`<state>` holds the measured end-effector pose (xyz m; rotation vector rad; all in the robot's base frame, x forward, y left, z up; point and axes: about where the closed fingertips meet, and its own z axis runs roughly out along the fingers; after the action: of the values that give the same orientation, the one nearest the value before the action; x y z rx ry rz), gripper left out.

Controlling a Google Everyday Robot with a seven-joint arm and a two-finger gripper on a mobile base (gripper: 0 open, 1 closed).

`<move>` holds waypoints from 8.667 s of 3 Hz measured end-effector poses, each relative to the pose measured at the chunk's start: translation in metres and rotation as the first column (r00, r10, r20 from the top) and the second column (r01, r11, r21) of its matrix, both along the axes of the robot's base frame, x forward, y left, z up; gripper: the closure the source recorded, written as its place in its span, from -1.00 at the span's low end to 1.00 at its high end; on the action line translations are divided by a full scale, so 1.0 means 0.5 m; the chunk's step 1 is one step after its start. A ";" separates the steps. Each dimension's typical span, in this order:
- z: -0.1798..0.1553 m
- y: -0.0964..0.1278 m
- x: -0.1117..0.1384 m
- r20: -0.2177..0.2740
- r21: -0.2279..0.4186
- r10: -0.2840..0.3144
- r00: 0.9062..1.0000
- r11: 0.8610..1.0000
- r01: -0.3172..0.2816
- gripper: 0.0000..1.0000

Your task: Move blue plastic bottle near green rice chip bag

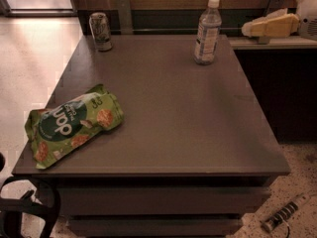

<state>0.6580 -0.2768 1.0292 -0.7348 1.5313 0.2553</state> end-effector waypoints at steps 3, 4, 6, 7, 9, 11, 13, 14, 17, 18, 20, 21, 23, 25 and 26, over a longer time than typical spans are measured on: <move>-0.082 0.047 0.197 -0.089 0.158 -0.011 0.996 0.987 0.025 -1.00; -0.116 0.071 0.224 -0.086 0.229 0.019 0.996 0.973 0.001 -1.00; -0.171 0.144 0.263 -0.081 0.262 0.107 0.991 0.961 -0.082 -1.00; -0.205 0.173 0.274 -0.105 0.245 0.134 0.985 0.964 -0.105 -0.53; -0.204 0.183 0.275 -0.103 0.249 0.141 0.985 0.962 -0.111 0.40; -0.170 0.188 0.263 -0.083 0.250 0.154 0.985 0.960 -0.129 1.00; -0.073 0.151 0.131 0.003 0.251 0.154 0.988 0.956 -0.150 1.00; -0.053 0.192 -0.010 0.008 0.201 0.233 0.972 0.952 -0.230 1.00; -0.078 0.360 -0.237 -0.003 0.108 0.552 0.834 0.829 -0.549 1.00; -0.080 0.415 -0.303 0.014 0.088 0.696 0.718 0.715 -0.694 1.00; -0.082 0.425 -0.321 0.012 0.083 0.726 0.687 0.684 -0.725 1.00; -0.093 0.449 -0.313 0.001 0.113 0.732 0.681 0.676 -0.728 1.00; -0.169 0.537 -0.325 -0.008 0.199 0.739 0.674 0.662 -0.723 1.00; -0.232 0.622 -0.350 -0.041 0.240 0.745 0.666 0.655 -0.717 1.00; -0.231 0.623 -0.351 -0.043 0.240 0.745 0.666 0.655 -0.717 0.62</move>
Offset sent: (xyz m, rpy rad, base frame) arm 0.1088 0.0185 -0.0269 0.1222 0.0977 -0.0476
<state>0.4826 0.0347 0.9137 -1.1714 1.2283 1.0875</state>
